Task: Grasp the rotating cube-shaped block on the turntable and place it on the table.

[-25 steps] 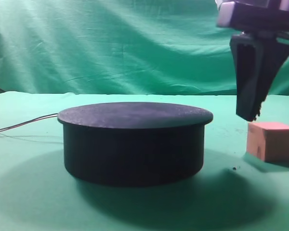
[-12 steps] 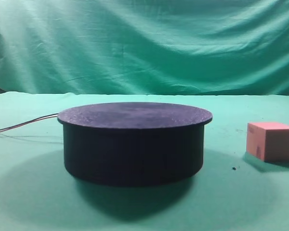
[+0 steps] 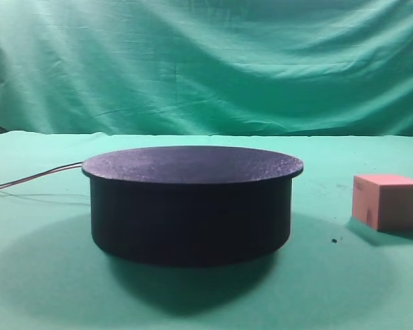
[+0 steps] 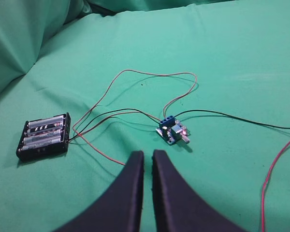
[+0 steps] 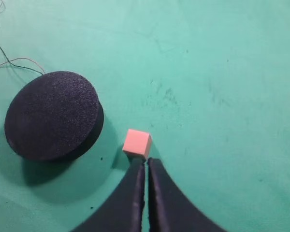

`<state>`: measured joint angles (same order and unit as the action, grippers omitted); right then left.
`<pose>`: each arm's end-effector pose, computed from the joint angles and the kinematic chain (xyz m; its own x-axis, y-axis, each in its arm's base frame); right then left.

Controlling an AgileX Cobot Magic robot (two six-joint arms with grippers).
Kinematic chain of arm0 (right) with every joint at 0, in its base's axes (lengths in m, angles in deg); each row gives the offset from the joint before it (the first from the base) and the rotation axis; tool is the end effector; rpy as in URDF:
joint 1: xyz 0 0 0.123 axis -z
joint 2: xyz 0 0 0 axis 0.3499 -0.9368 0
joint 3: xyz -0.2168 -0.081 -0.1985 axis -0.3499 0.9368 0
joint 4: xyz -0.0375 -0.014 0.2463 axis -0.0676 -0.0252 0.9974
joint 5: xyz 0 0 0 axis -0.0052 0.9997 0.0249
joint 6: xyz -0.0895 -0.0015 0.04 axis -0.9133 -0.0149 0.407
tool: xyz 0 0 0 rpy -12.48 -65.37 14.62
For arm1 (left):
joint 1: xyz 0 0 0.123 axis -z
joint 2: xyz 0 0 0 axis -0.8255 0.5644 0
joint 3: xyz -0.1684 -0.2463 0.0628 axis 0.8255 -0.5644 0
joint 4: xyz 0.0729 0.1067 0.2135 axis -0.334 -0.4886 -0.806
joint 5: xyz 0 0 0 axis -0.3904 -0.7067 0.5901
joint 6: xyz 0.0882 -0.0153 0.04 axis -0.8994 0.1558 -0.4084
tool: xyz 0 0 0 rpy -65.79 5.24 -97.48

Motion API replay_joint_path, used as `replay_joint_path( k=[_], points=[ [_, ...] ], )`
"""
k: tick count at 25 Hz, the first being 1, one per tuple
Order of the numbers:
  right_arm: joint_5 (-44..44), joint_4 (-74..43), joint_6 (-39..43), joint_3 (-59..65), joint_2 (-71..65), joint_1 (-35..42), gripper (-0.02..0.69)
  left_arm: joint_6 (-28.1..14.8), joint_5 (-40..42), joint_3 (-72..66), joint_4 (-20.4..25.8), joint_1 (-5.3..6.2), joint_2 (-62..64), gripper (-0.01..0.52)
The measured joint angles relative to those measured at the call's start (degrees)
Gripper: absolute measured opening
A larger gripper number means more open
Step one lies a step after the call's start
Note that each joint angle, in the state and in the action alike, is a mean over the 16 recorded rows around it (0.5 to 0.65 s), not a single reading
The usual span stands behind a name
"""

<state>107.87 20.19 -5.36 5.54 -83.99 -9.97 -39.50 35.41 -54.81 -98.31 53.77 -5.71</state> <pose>0.0846 0.0496 0.3098 -0.5833 -0.3059 -0.7524 -0.4881 0.8725 0.0237 0.0366 0.0090 0.1711 -0.2856 0.1192 -0.9509 -0.0721 0.9868 0.1453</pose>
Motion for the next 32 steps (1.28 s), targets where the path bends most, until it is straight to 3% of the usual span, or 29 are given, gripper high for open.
replay_joint_path(
  k=[8, 15, 23, 32],
  points=[
    [-12.0, 0.2, -8.9, 9.7, 8.8, 7.2, 0.0, 0.0, 0.0, 0.0, 0.0, 0.0, 0.0, 0.0],
    [-20.1, 1.9, -10.1, 23.3, 22.5, 16.3, 0.0, 0.0, 0.0, 0.0, 0.0, 0.0, 0.0, 0.0],
    [-23.1, 4.4, -10.1, 34.4, 34.0, 22.0, 0.0, 0.0, 0.0, 0.0, 0.0, 0.0, 0.0, 0.0],
    [-23.5, 6.0, -9.8, 37.3, 36.5, 23.2, 0.0, 0.0, 0.0, 0.0, 0.0, 0.0, 0.0, 0.0]
  ],
)
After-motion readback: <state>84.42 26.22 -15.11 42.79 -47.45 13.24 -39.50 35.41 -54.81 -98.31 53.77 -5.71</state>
